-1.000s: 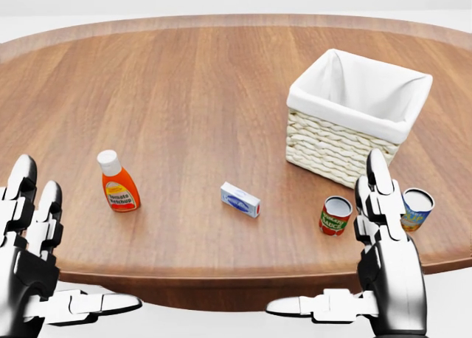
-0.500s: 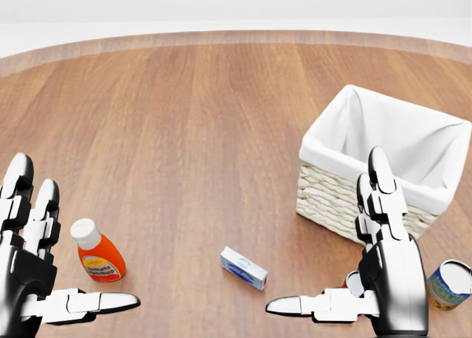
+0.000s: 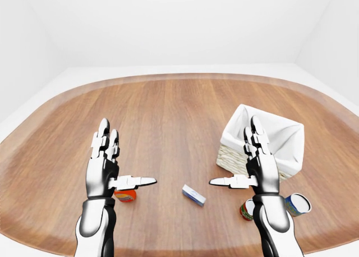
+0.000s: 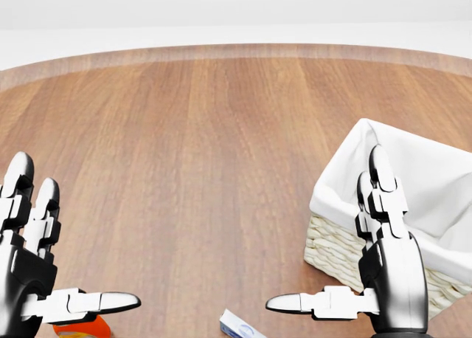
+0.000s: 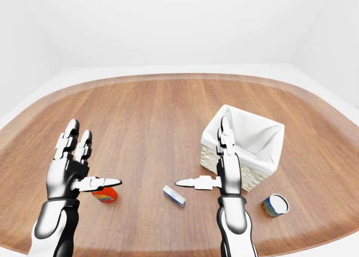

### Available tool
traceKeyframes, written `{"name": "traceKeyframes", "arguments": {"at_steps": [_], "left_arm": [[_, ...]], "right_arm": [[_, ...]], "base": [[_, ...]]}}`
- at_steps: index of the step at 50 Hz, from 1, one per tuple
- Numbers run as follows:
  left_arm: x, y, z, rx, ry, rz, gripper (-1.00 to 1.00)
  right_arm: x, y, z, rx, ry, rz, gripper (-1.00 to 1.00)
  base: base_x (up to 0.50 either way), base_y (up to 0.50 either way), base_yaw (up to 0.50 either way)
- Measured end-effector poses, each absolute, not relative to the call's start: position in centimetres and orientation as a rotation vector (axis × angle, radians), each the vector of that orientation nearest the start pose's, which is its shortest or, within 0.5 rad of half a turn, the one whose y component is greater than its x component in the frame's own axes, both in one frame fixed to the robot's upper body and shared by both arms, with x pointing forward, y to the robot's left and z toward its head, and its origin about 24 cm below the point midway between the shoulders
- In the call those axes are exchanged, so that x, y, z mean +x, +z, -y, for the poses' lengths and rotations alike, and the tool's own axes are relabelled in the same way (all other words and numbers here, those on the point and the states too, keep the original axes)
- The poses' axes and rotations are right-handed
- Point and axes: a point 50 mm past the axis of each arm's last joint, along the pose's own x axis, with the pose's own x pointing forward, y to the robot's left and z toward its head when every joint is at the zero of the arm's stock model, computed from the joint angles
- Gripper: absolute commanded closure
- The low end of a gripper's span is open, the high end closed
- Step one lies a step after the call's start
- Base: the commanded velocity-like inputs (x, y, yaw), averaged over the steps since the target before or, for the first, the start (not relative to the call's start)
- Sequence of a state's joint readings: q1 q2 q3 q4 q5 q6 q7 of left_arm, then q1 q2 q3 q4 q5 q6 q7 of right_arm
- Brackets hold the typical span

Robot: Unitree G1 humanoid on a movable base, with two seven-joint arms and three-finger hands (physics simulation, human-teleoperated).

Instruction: Pick up the ketchup, and put it in the basket.

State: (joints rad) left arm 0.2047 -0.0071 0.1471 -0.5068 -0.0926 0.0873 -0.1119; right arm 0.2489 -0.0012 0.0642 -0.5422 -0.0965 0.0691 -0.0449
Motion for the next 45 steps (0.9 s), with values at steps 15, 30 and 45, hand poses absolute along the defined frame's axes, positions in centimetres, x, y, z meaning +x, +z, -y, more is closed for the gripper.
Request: {"name": "traceKeyframes", "arguments": {"at_steps": [15, 30, 45], "left_arm": [[20.3, 10.6, -18.7, -0.023, 0.067, 0.229, -1.0], [20.1, 9.5, -20.3, -0.011, 0.142, 0.185, -1.0], [20.0, 6.4, -23.2, 0.062, 0.252, 0.114, -1.0]], "right_arm": [[20.3, 10.3, 15.3, -0.083, -0.079, 0.218, -1.0], [20.5, 9.9, 15.5, -0.086, -0.084, 0.201, -1.0], [20.6, 9.8, 15.3, -0.091, -0.078, 0.197, -1.0]], "base": [[0.0, 0.0, 0.0], [0.0, 0.0, 0.0], [0.0, 0.0, 0.0]]}}
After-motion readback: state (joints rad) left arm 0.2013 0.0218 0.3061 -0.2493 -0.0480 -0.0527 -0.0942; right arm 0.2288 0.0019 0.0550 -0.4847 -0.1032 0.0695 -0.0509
